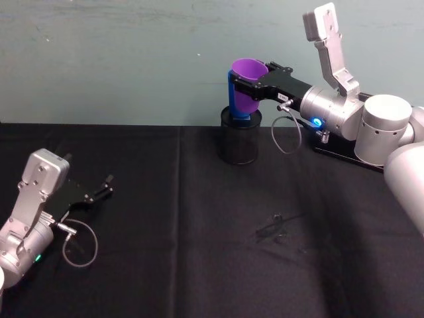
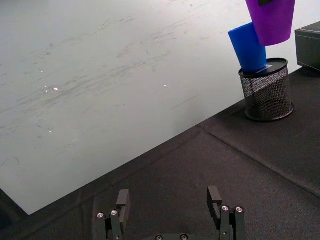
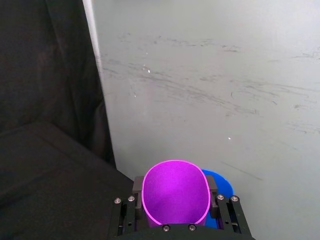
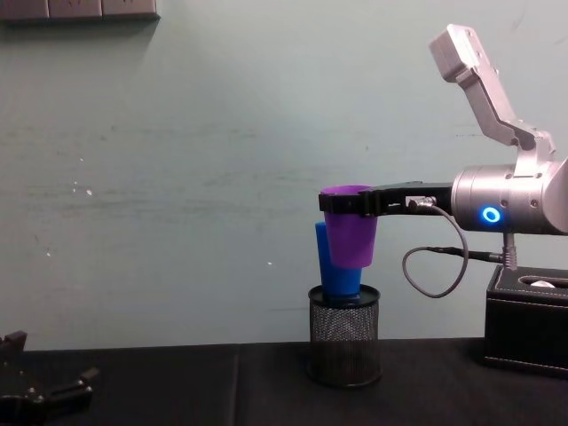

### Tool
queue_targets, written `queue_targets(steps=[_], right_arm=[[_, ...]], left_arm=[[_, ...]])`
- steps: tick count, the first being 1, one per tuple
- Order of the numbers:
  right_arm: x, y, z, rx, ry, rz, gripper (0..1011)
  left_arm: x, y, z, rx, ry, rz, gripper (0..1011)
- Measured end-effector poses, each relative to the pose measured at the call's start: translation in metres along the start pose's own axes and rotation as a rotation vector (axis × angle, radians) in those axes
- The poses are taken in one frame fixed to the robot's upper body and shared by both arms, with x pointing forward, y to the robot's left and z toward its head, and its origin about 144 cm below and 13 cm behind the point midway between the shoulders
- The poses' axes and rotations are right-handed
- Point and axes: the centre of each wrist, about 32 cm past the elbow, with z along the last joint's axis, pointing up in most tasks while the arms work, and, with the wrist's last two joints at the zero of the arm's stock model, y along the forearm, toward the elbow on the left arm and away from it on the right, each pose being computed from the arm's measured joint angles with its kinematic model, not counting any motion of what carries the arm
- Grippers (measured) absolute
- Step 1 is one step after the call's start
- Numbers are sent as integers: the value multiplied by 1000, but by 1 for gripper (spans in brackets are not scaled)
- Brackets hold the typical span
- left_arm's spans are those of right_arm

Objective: Pick up one cup with a gripper and tap it against the other cup.

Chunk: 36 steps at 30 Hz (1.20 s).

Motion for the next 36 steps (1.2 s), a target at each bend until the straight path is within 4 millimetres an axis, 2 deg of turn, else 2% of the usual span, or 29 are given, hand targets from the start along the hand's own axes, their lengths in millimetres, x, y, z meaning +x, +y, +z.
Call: queue_targets(steps=[36], right_arm=[[0, 0, 0, 0, 0, -1, 723]], left_arm=[[0, 0, 0, 0, 0, 0, 1012]])
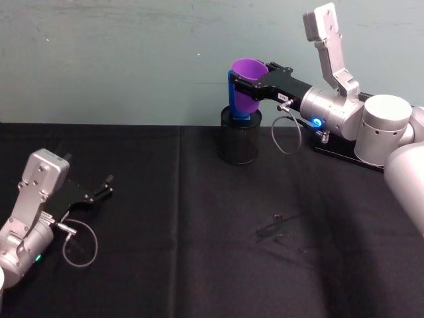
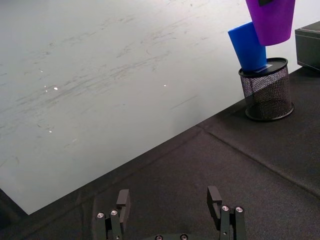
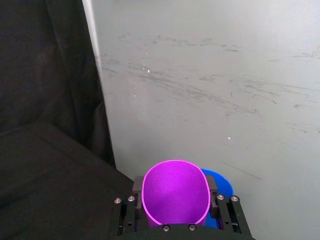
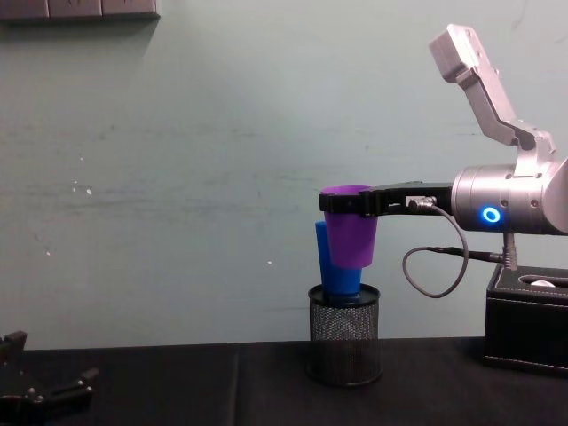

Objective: Pick up one cup with a gripper and tap it against the other cup.

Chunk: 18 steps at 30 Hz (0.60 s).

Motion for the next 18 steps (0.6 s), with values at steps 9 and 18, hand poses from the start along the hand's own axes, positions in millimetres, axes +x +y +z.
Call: queue_targets(steps=[9, 18], right_arm=[[0, 0, 0, 0, 0, 0, 722], [0, 0, 0, 0, 0, 0, 723]], left_arm=[[0, 0, 0, 0, 0, 0, 1011], [0, 0, 0, 0, 0, 0, 1011]])
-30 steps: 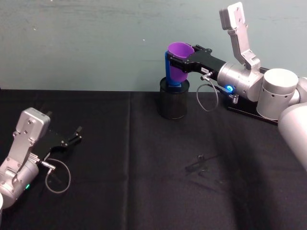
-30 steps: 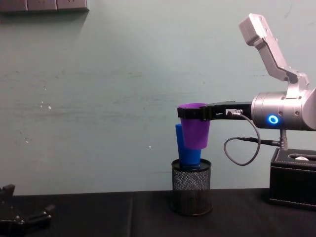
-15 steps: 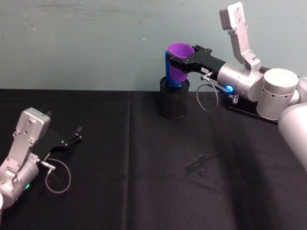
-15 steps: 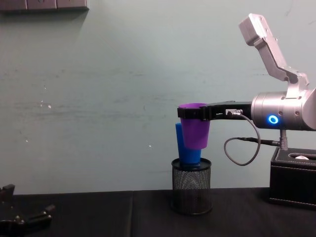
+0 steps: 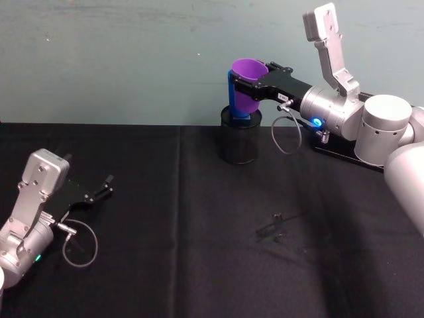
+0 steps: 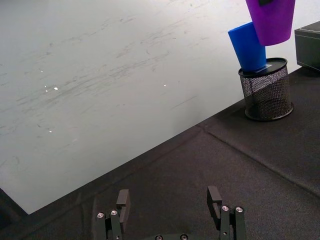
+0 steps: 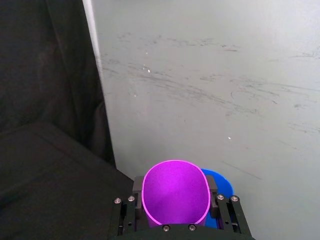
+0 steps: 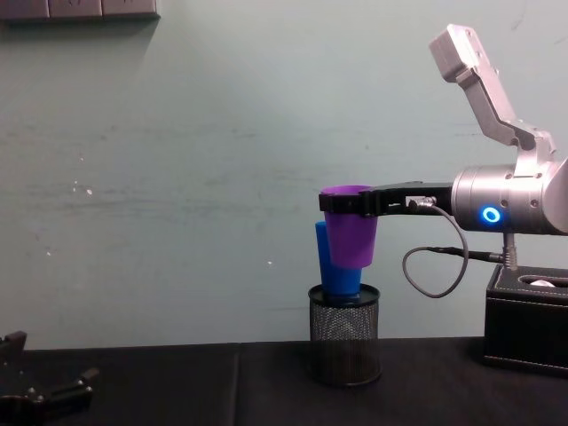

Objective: Pick up one cup with a gripper and tap it against the other cup.

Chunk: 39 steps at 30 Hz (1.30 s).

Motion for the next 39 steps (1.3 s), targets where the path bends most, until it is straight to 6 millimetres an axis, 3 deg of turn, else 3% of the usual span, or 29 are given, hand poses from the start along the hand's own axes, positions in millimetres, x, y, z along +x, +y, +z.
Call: queue_targets(steps=[25, 39], right_arm=[[0, -1, 1, 8, -4, 6, 723], [-8, -17, -1, 23, 2, 64, 722]], left_arm=[[0, 0, 0, 0, 0, 0, 1011], [0, 0, 0, 0, 0, 0, 1011]])
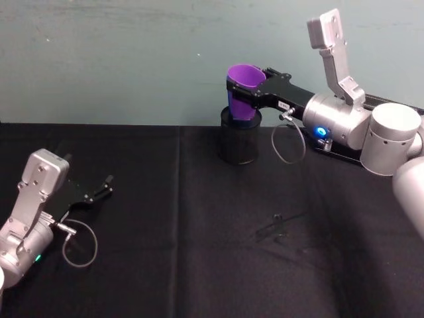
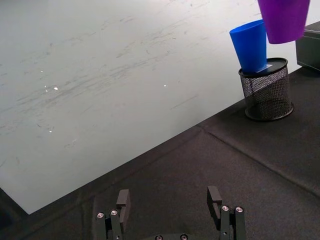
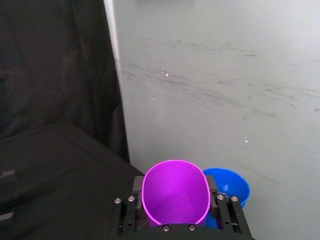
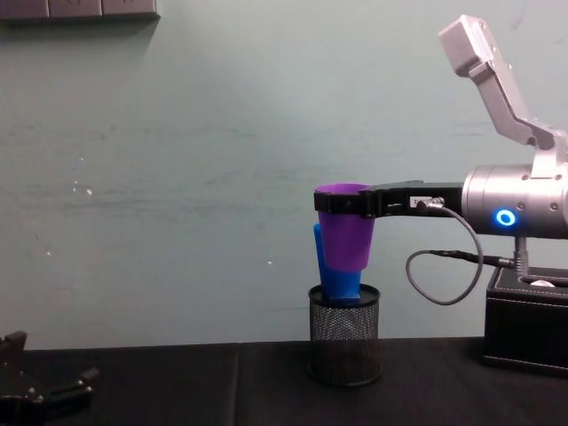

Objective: Pick up one cup with a gripper and tap it against the other cup.

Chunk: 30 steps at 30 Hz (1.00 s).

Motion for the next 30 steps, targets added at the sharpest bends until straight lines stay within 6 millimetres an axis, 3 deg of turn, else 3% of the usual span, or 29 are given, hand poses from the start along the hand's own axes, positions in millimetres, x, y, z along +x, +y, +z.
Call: queue_targets(steps=[30], right_arm=[[-24, -64, 11, 9, -9, 117, 723]], left_arm=[[0, 0, 0, 0, 0, 0, 1011]])
